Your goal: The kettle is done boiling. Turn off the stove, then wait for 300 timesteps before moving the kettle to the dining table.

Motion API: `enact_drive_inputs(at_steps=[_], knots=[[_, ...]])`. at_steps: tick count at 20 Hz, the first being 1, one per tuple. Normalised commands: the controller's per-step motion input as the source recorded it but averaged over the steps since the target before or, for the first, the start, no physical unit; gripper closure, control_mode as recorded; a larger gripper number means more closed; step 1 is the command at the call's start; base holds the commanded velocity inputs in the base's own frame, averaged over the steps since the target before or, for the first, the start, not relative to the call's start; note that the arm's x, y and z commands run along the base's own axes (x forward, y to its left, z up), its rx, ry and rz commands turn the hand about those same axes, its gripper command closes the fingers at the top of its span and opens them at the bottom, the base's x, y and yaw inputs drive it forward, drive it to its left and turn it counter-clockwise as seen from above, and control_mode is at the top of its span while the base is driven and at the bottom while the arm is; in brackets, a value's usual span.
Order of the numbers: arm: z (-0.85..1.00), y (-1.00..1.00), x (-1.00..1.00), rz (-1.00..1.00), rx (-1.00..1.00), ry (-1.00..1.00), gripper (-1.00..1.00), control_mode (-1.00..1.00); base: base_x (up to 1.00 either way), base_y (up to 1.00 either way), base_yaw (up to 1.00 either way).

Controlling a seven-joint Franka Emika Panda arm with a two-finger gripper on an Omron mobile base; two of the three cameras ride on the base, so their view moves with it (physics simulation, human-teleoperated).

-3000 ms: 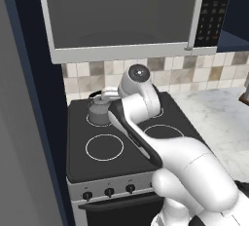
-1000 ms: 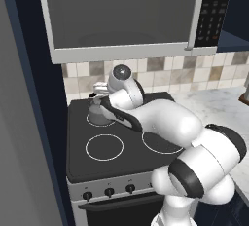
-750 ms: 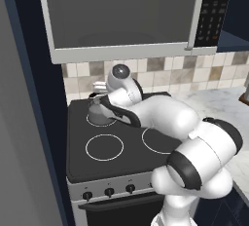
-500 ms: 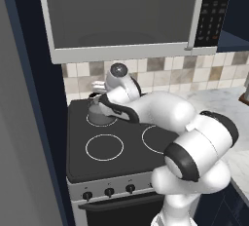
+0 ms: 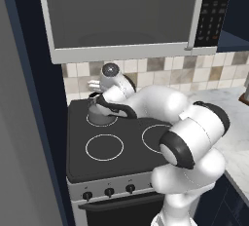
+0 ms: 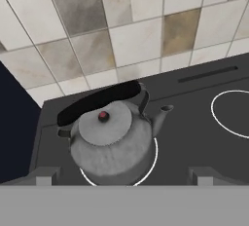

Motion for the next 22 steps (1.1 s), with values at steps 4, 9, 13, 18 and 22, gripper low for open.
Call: enact_drive_inputs(at_steps=[4, 9, 13, 18, 22], knots=[[-0.07, 0.16, 0.13, -0.08, 0.0, 0.0, -1.0, -1.0, 0.0, 0.0, 0.0], [-0.09, 0.11, 0.12, -0.06, 0.0, 0.0, -1.0, -1.0, 0.0, 0.0, 0.0], [-0.11, 0.07, 0.12, -0.05, 0.0, 0.0, -1.0, -1.0, 0.0, 0.0, 0.0], [-0.07, 0.02, 0.07, -0.02, 0.0, 0.0, -1.0, -1.0, 0.0, 0.0, 0.0], [-0.08, 0.0, 0.05, 0.0, 0.0, 0.0, -1.0, -1.0, 0.0, 0.0, 0.0]])
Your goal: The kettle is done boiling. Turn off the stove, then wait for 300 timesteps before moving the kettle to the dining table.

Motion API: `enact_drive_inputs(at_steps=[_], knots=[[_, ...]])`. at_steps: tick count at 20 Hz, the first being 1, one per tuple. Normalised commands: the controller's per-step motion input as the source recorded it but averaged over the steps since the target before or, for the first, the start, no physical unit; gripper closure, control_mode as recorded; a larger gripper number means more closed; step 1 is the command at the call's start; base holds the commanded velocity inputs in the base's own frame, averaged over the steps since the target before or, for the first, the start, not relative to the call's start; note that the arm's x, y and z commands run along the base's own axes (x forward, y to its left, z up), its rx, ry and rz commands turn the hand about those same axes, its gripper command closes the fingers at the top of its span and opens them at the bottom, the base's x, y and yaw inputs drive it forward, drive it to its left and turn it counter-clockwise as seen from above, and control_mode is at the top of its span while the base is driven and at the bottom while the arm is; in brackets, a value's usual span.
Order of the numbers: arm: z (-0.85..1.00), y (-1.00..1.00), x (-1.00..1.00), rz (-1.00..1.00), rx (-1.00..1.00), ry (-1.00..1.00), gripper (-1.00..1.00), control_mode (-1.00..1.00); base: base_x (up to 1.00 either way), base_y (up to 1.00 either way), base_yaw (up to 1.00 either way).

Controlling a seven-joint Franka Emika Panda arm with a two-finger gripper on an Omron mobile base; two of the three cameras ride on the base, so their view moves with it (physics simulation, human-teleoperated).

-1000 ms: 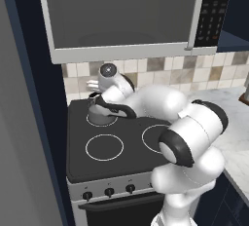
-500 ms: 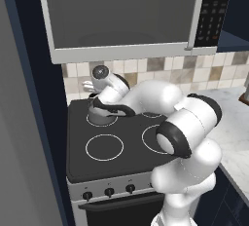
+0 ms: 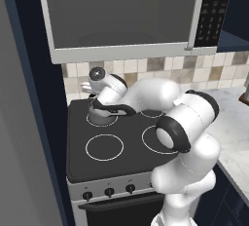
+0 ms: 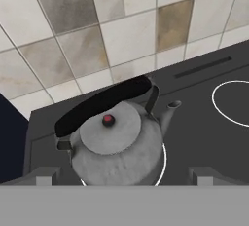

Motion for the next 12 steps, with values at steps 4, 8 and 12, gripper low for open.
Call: enact_drive_inputs(at_steps=[4, 8, 12], knots=[[-0.04, 0.0, 0.11, 0.0, 0.0, 0.0, -1.0, -1.0, 0.0, 0.0, 0.0], [0.0, 0.0, 0.14, 0.0, 0.0, 0.0, -1.0, -1.0, 0.0, 0.0, 0.0], [0.0, 0.0, 0.19, 0.0, 0.0, 0.0, -1.0, -1.0, 0.0, 0.0, 0.0]])
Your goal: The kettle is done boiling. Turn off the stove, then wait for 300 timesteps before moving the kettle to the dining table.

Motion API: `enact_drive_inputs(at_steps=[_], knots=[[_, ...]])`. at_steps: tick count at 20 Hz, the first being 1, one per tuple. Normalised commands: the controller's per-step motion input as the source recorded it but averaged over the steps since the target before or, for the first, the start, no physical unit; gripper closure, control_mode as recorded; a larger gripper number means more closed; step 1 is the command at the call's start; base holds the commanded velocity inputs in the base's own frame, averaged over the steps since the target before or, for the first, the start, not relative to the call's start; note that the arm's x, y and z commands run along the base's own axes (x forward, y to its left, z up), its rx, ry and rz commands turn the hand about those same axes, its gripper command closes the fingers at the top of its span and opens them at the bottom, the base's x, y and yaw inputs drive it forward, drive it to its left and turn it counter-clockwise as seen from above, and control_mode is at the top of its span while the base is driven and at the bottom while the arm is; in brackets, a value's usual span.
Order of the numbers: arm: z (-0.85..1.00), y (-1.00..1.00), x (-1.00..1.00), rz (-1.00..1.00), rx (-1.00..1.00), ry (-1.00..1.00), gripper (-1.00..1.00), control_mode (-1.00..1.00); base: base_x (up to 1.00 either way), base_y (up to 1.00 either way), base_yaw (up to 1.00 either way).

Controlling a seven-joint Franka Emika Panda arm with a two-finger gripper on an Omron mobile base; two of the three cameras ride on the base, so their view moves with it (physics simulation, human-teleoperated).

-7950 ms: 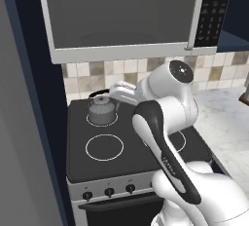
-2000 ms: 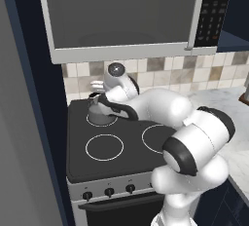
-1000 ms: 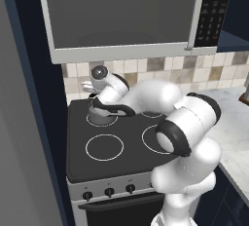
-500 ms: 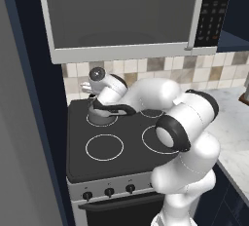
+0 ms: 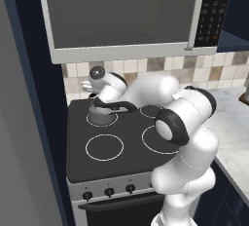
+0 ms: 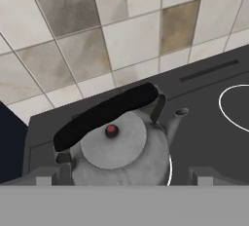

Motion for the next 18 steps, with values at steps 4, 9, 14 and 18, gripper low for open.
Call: enact_drive_inputs(at_steps=[4, 9, 14, 18], knots=[[-0.06, 0.0, 0.18, 0.0, 0.0, 0.0, -1.0, -1.0, 0.0, 0.0, 0.0], [-0.14, 0.0, 0.24, 0.0, 0.0, 0.01, -1.0, -1.0, 0.0, 0.0, 0.0], [-0.18, 0.0, 0.21, 0.0, 0.0, 0.02, -1.0, -1.0, 0.0, 0.0, 0.0], [-0.17, 0.0, 0.21, 0.0, 0.0, 0.03, -1.0, -1.0, 0.0, 0.0, 0.0]])
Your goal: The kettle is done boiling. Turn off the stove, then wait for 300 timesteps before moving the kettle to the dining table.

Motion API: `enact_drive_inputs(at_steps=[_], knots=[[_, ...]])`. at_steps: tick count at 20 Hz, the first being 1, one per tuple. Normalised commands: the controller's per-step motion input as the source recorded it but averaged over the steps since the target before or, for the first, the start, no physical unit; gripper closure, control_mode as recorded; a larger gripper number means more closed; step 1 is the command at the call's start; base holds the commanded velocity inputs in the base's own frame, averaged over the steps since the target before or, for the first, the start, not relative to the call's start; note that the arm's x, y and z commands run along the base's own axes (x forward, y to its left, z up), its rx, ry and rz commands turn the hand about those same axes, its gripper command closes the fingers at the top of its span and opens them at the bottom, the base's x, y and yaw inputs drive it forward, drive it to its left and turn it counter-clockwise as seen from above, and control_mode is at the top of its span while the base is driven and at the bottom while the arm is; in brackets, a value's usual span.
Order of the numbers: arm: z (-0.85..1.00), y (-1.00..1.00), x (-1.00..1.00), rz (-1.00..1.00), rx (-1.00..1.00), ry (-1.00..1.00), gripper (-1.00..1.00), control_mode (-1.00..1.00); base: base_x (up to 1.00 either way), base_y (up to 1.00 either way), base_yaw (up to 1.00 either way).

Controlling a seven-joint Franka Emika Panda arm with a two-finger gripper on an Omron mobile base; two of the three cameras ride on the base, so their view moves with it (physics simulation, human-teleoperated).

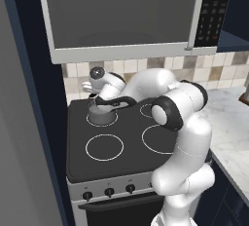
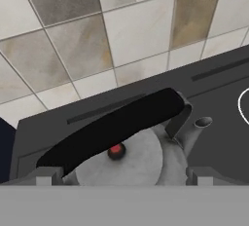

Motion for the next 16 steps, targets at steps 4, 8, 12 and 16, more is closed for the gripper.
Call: enact_drive_inputs(at_steps=[4, 8, 12, 16], knots=[[-0.11, 0.0, 0.24, 0.0, 0.0, 0.02, -1.0, -1.0, 0.0, 0.0, 0.0], [-0.02, 0.0, 0.13, 0.0, 0.0, 0.0, -1.0, -1.0, 0.0, 0.0, 0.0], [0.0, 0.0, 0.07, 0.0, 0.0, 0.0, -1.0, -1.0, 0.0, 0.0, 0.0], [0.0, 0.02, 0.1, 0.0, 0.0, 0.0, -1.0, -1.0, 0.0, 0.0, 0.0]])
